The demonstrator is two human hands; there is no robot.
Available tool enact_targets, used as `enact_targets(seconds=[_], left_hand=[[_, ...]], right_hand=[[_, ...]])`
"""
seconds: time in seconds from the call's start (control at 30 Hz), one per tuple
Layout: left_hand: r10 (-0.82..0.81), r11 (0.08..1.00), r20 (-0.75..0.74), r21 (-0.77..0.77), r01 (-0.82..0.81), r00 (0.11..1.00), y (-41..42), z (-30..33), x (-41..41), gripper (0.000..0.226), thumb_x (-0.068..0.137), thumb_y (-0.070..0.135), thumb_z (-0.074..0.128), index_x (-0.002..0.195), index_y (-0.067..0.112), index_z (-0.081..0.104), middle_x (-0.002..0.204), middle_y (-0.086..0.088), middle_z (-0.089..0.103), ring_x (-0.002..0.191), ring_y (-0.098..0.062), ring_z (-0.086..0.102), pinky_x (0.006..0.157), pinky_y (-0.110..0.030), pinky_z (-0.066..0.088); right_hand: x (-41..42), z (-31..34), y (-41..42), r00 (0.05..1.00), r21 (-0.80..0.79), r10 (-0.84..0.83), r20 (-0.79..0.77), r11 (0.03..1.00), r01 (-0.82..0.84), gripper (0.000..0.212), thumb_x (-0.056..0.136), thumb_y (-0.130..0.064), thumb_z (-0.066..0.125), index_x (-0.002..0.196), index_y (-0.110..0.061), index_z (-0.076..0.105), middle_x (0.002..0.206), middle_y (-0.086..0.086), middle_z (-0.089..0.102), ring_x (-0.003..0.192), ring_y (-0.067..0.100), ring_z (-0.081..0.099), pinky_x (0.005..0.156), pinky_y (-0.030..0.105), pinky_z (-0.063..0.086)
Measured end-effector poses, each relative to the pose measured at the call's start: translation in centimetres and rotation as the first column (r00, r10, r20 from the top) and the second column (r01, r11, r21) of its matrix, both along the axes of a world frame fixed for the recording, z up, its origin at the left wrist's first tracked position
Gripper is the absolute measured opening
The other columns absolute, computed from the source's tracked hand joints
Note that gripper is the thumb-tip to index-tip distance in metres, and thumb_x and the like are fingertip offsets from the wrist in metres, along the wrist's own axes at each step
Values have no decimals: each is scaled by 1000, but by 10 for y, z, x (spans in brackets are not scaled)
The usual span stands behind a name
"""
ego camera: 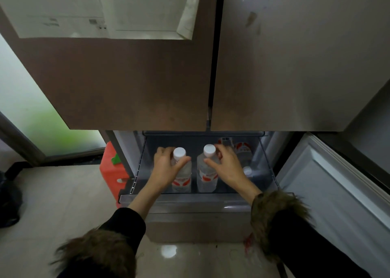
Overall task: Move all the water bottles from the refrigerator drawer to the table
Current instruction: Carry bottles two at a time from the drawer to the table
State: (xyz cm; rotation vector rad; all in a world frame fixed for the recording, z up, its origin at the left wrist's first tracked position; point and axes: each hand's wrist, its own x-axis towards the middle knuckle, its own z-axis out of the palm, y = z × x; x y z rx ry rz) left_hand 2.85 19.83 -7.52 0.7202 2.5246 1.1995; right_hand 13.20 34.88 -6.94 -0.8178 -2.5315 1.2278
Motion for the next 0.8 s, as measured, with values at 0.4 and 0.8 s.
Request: enact_targets(seconds=[0.4,0.8], left_hand=[[-330,942,264,28,335,906,-26,-25,-24,83,64,21,81,129,33,31,131,-3,45,122,-21,47,103,-39,42],[-247,968,76,-23,249,966,-24,-15,-27,77,66,20,81,131,11,40,126,-3,55,105,-11,52,89,-22,42]], right_hand=[[-1,-9,11,965,-214,243,97,952,-218,75,77,-14,73,138,-21,31,126,-6,47,121,13,44,99,27,35],[-5,-22,-10,996,-157,81,-27,984,-84,65,67,-23,82,120,-18,45,107,-10,52,100,7,51,85,22,41]])
